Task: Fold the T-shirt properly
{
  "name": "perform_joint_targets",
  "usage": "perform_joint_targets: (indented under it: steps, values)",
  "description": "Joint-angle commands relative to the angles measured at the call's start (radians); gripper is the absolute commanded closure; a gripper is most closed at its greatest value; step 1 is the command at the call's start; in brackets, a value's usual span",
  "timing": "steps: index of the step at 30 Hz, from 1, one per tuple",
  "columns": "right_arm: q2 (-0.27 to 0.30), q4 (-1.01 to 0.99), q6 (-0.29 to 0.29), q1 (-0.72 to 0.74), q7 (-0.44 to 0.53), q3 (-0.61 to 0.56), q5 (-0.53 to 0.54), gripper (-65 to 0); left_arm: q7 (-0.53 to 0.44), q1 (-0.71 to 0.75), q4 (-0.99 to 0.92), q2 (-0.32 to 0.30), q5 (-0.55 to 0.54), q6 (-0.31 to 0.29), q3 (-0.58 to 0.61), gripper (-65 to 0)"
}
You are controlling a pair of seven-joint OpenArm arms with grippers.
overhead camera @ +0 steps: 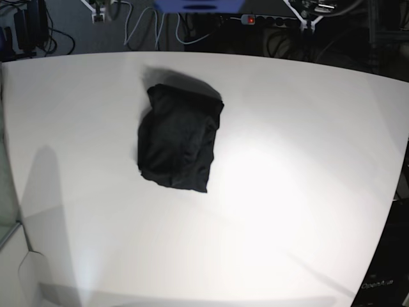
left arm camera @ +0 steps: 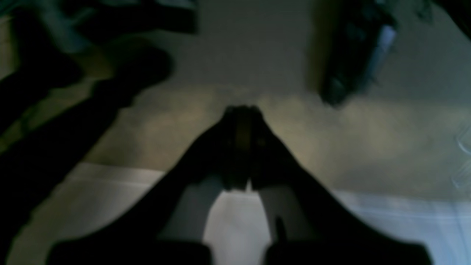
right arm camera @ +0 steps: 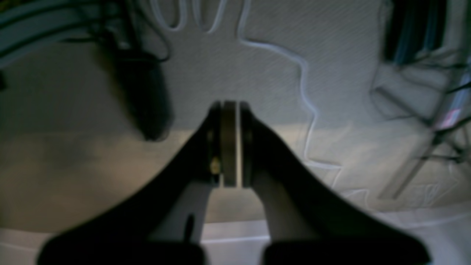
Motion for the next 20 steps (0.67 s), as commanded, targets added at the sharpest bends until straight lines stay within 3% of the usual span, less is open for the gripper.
perform_joint_targets:
  steps: [1, 3, 8, 20]
  values:
    - [0.004, -0.009, -0.046, 0.003, 0.007, 0.001, -0.026, 0.0, -0.009, -0.027, 0.007, -0.004, -0.001, 0.022, -0.003, 0.0]
    - [0.003, -0.026, -0.088, 0.009, 0.007, 0.003, -0.052, 0.0, -0.009, -0.033, 0.007, -0.001, -0.004, 0.046, -0.005, 0.0]
    - [0.003, -0.034, -0.089, 0.023, 0.007, 0.008, -0.055, 0.0, -0.009, -0.034, 0.007, 0.039, -0.022, 0.054, -0.006, 0.0]
    - [-0.046, -0.028, -0.089, 0.034, 0.013, 0.004, -0.055, 0.0, -0.009, -0.053, 0.007, 0.068, -0.075, 0.054, -0.005, 0.0]
